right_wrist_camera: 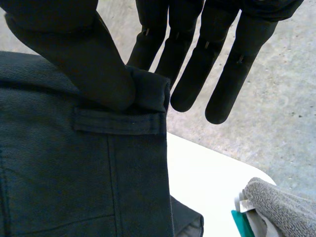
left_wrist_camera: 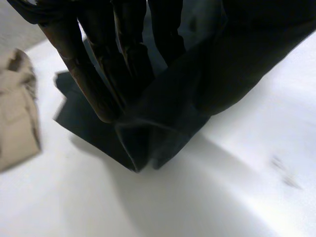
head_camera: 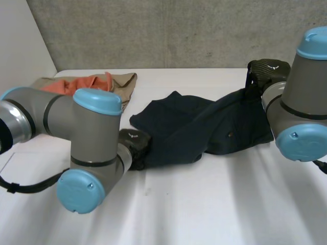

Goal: Fold the laundry.

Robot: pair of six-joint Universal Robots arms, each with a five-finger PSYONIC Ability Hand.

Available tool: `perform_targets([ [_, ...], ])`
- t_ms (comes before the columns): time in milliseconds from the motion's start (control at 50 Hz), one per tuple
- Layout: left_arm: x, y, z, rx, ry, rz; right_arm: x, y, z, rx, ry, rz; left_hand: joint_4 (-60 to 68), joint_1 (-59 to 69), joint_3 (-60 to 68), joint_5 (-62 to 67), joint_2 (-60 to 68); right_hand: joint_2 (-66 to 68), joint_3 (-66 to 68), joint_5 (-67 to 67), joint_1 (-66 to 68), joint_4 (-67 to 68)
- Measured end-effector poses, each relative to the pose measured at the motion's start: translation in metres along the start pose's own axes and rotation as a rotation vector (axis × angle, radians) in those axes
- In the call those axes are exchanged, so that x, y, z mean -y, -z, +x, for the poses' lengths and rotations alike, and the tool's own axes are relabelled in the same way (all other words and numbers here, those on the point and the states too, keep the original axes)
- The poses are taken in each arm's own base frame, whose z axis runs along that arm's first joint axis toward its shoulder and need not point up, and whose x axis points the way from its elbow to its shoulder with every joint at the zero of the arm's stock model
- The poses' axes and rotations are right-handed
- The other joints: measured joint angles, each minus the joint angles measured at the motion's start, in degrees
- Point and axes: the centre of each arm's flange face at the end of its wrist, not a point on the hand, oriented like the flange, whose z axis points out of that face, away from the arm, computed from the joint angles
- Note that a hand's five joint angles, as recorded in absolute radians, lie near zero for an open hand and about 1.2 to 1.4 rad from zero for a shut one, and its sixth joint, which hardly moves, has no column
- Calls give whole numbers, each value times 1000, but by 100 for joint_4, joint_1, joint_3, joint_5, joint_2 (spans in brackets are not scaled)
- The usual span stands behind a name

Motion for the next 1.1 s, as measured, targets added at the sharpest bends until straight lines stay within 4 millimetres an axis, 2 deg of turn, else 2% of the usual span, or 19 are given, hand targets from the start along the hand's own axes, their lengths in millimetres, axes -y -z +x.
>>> perform_targets([
  [60,12,1,-9,30,5,41,-1,7,0,31,55,-38,404,59,396,305,384,0,0,10,0,0],
  [140,37,19,-27,56,12,120,-2,24,-2,107,196,-107,416,59,410,305,395,0,0,10,0,0],
  [160,50,34,-37,65,11,168,-2,32,-2,142,262,-128,416,59,410,305,395,0,0,10,0,0],
  [180,54,37,-39,68,10,180,-2,36,-2,155,289,-136,417,59,410,305,395,0,0,10,0,0],
  [240,83,78,-59,88,-8,295,2,59,3,229,462,-156,417,59,410,305,396,0,0,23,0,0],
  [300,101,120,-70,93,-44,377,7,78,9,273,604,-150,418,59,410,305,404,0,0,25,0,0],
  [380,103,167,-69,47,-111,392,11,101,15,307,759,-128,418,59,410,305,404,0,0,23,0,0],
  [460,88,186,-57,-54,-172,312,10,115,18,324,834,-123,418,59,410,305,404,0,0,25,0,0],
  [580,66,177,-43,-162,-236,188,1,119,17,342,854,-154,419,59,410,305,405,0,0,26,0,0],
  [680,52,141,-40,-161,-275,111,-12,110,15,349,846,-203,419,59,410,305,404,0,0,25,0,0],
  [760,52,109,-43,-104,-293,117,-16,95,12,322,839,-203,419,59,410,305,405,0,0,26,0,0],
  [780,52,109,-43,-104,-293,117,-16,95,12,322,839,-203,419,59,410,305,405,0,0,26,0,0],
  [820,71,87,-51,-28,-302,208,-7,73,7,252,821,-129,421,59,438,305,419,0,0,27,0,0],
  [840,74,85,-52,-17,-303,226,-4,68,6,235,816,-109,421,59,438,305,420,0,0,27,0,0],
  [860,88,79,-56,17,-307,290,1,62,4,209,807,-79,421,59,438,305,424,0,0,26,0,0],
  [920,134,76,-70,111,-314,499,44,29,-1,35,706,146,423,59,438,305,425,0,0,26,0,3],
  [960,154,79,-76,151,-315,586,59,22,-1,-20,660,221,424,59,438,305,425,0,0,27,0,4],
  [1000,191,92,-89,233,-312,758,98,9,0,-137,525,411,441,59,439,305,425,0,0,26,0,6],
  [1100,248,128,-112,393,-242,1054,155,9,-1,-230,293,757,443,59,440,305,426,0,0,45,0,9],
])
